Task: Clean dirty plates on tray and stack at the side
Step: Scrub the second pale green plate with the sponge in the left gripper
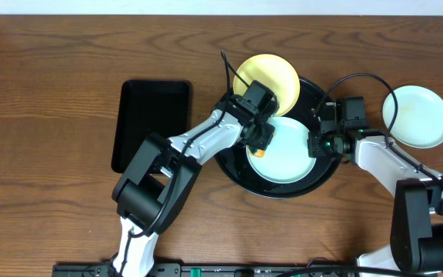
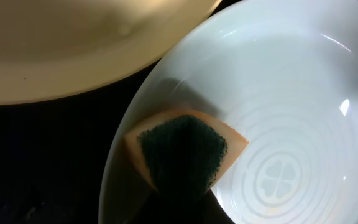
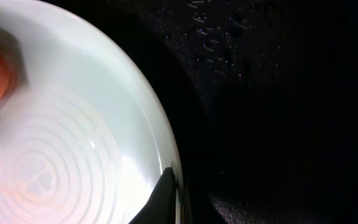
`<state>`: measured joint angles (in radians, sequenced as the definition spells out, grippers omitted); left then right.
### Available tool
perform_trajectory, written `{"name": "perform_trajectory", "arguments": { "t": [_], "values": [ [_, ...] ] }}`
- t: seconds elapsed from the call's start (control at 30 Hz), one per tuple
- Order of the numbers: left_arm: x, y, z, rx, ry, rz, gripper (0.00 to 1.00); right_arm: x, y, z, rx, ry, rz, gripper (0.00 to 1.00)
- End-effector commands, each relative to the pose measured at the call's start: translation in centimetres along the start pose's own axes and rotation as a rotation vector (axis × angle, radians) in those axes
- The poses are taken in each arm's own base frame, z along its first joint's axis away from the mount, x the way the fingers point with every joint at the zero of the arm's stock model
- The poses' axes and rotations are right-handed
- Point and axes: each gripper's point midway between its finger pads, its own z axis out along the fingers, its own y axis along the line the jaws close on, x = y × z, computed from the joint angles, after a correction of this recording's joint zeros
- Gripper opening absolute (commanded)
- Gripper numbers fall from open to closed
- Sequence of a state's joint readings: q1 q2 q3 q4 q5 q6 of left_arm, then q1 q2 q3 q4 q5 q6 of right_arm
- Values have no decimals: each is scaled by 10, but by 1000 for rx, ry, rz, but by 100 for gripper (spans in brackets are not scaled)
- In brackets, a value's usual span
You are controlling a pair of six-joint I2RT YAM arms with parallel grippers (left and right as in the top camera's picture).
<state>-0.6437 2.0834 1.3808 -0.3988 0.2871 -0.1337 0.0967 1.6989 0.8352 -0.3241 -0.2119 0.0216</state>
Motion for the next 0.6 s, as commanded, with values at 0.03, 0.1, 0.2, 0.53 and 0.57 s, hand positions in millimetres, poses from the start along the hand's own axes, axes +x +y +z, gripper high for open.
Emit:
{"name": "perform_trajectory", "arguments": {
  "t": [0.03,0.1,0.2,0.53,0.57],
  "values": [
    [44,8,30,-27,115,-8,7,17,-2,9,18,55,-2,1],
    [52,4,36,-22,114,6,7,17,-2,8,18,57,-1,1],
    [64,0,44,-17,116,0,8,18,-2,8,18,60,-1,1],
    [80,-30,45,156,175,-125,7,19,-3,8,19,65,0,1],
    [81,-30,44,154,179,-135,8,19,-3,8,19,66,1,1]
  ]
}}
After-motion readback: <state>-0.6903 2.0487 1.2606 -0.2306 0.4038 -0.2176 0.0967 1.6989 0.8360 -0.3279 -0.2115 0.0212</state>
